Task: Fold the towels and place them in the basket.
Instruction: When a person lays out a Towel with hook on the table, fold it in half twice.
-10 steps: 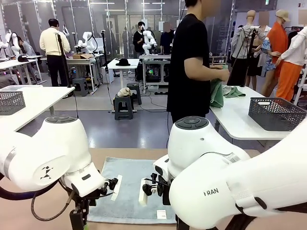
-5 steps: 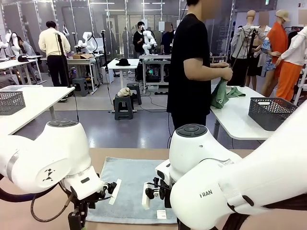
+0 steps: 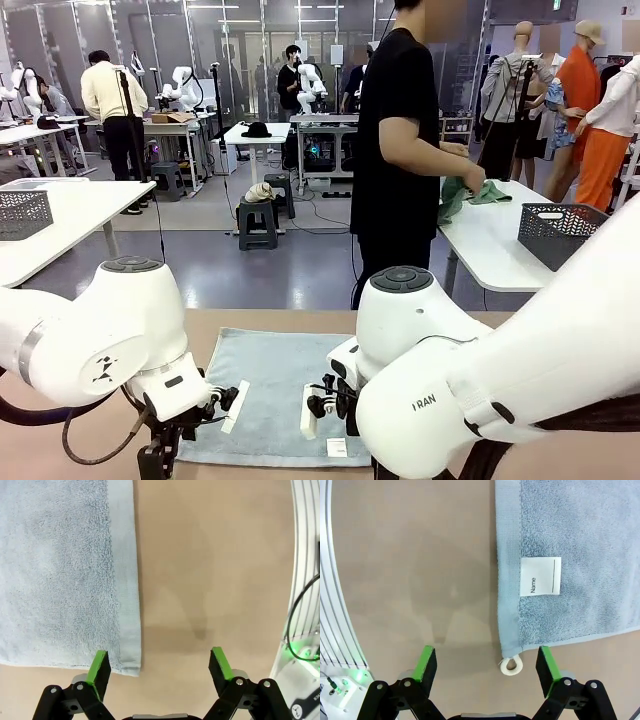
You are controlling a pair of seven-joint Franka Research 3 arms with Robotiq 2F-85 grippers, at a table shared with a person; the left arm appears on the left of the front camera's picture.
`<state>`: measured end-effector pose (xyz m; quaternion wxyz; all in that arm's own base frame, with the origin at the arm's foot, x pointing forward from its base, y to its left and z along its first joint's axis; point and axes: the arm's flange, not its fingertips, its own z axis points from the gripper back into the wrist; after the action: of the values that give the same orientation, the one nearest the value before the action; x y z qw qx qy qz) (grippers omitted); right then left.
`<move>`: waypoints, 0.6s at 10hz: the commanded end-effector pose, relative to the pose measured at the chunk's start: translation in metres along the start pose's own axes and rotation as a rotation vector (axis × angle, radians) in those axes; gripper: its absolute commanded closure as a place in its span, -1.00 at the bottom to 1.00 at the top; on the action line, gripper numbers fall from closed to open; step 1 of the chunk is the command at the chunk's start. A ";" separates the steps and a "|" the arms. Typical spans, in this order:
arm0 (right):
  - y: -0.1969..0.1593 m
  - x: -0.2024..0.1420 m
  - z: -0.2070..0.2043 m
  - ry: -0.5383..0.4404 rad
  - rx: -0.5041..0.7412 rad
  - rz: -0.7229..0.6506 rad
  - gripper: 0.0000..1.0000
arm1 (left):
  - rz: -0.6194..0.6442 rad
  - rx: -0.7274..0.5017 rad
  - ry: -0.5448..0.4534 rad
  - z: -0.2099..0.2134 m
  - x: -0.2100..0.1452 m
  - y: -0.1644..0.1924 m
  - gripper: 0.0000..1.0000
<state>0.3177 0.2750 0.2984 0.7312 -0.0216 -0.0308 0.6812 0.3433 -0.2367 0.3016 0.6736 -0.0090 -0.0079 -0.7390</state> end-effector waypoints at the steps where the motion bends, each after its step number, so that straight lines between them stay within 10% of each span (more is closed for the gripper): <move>1: -0.009 -0.001 -0.005 -0.018 0.002 0.019 -1.00 | -0.022 0.035 -0.023 -0.013 -0.005 -0.003 -1.00; 6: -0.011 0.000 -0.012 -0.029 0.010 0.027 -1.00 | -0.012 0.060 -0.024 -0.022 -0.007 0.003 -1.00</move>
<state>0.3239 0.2757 0.2888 0.7281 -0.0172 -0.0333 0.6844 0.3518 -0.2375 0.2883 0.6767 -0.0042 -0.0268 -0.7358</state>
